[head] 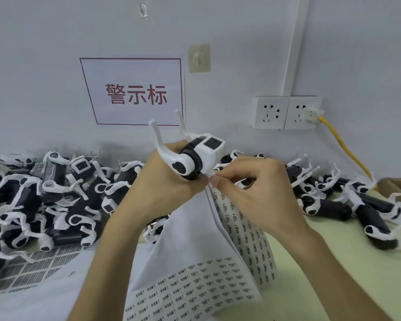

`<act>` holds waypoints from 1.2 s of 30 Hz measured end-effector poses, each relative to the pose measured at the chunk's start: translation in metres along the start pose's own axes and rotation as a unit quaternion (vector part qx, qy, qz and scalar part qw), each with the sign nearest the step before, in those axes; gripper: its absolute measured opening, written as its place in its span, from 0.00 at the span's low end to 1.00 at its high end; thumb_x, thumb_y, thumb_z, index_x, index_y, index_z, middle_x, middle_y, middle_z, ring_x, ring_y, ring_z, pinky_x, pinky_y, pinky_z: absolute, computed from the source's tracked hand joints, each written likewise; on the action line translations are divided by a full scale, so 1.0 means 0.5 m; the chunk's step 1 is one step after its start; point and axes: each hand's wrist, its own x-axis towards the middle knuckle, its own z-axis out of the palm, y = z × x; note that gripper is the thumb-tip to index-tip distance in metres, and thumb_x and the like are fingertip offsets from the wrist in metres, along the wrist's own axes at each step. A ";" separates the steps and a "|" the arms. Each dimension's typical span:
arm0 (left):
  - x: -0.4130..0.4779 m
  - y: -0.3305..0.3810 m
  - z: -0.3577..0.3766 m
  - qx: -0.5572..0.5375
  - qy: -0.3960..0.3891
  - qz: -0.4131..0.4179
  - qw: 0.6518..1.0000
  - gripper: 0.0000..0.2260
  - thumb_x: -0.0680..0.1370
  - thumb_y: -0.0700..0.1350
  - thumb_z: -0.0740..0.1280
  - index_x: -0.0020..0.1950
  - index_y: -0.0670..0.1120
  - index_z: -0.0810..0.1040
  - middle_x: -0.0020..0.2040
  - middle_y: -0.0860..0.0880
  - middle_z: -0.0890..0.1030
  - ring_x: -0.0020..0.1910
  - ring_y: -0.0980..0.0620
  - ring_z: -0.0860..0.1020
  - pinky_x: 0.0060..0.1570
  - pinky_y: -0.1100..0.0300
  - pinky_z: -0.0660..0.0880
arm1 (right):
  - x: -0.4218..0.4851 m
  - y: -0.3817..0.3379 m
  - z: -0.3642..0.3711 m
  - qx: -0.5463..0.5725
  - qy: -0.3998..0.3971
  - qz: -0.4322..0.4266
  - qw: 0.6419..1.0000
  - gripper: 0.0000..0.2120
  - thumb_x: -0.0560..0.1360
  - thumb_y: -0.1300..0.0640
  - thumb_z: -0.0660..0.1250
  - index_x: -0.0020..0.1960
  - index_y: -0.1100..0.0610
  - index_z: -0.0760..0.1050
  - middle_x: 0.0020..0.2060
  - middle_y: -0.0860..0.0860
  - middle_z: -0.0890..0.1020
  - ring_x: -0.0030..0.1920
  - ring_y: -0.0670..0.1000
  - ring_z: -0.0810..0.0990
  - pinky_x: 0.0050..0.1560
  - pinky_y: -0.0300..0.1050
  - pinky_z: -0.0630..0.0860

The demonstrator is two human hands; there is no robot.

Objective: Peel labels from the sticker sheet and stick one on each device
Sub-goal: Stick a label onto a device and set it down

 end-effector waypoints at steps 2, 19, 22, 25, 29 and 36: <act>-0.003 0.005 0.000 0.012 -0.014 0.007 1.000 0.15 0.73 0.34 0.74 0.44 0.55 0.78 0.32 0.56 0.80 0.28 0.60 0.74 0.29 0.70 0.71 | 0.001 0.000 -0.002 0.004 0.009 -0.002 1.000 0.05 0.72 0.57 0.77 0.38 0.54 0.85 0.34 0.43 0.84 0.36 0.44 0.84 0.37 0.38 0.77; -0.008 -0.021 -0.067 0.102 -0.012 -0.065 0.993 0.17 0.73 0.39 0.75 0.38 0.63 0.79 0.29 0.58 0.78 0.26 0.60 0.74 0.26 0.70 0.69 | 0.020 0.004 -0.032 0.208 -0.020 0.060 0.976 0.07 0.76 0.66 0.72 0.45 0.55 0.85 0.37 0.52 0.87 0.36 0.51 0.86 0.41 0.37 0.81; 0.000 -0.035 -0.074 0.045 0.113 -0.116 0.986 0.07 0.73 0.46 0.77 0.49 0.50 0.82 0.41 0.52 0.84 0.33 0.58 0.78 0.35 0.63 0.74 | 0.021 0.003 -0.041 0.242 -0.018 0.055 0.969 0.10 0.74 0.67 0.74 0.47 0.52 0.85 0.41 0.51 0.88 0.39 0.51 0.87 0.43 0.36 0.80; 0.003 -0.020 -0.069 -0.031 0.218 -0.110 0.969 0.09 0.73 0.47 0.78 0.51 0.47 0.84 0.48 0.50 0.86 0.44 0.51 0.83 0.43 0.56 0.79 | 0.022 0.002 -0.049 0.235 -0.013 0.037 0.971 0.13 0.72 0.67 0.76 0.51 0.50 0.85 0.44 0.50 0.88 0.43 0.50 0.86 0.46 0.37 0.80; -0.013 0.039 -0.034 -0.155 0.155 -0.088 0.972 0.07 0.72 0.46 0.79 0.37 0.56 0.85 0.47 0.45 0.87 0.48 0.39 0.85 0.47 0.43 0.83 | 0.023 -0.010 -0.057 0.247 -0.001 0.002 0.969 0.17 0.71 0.63 0.74 0.57 0.49 0.83 0.50 0.48 0.88 0.50 0.49 0.86 0.52 0.38 0.80; -0.013 0.070 0.034 -0.263 0.066 -0.117 0.955 0.07 0.67 0.48 0.79 0.35 0.56 0.81 0.43 0.43 0.84 0.41 0.45 0.78 0.40 0.44 0.67 | 0.017 -0.020 -0.048 0.234 0.020 -0.038 0.971 0.16 0.74 0.62 0.72 0.58 0.47 0.83 0.53 0.45 0.87 0.55 0.50 0.86 0.55 0.44 0.81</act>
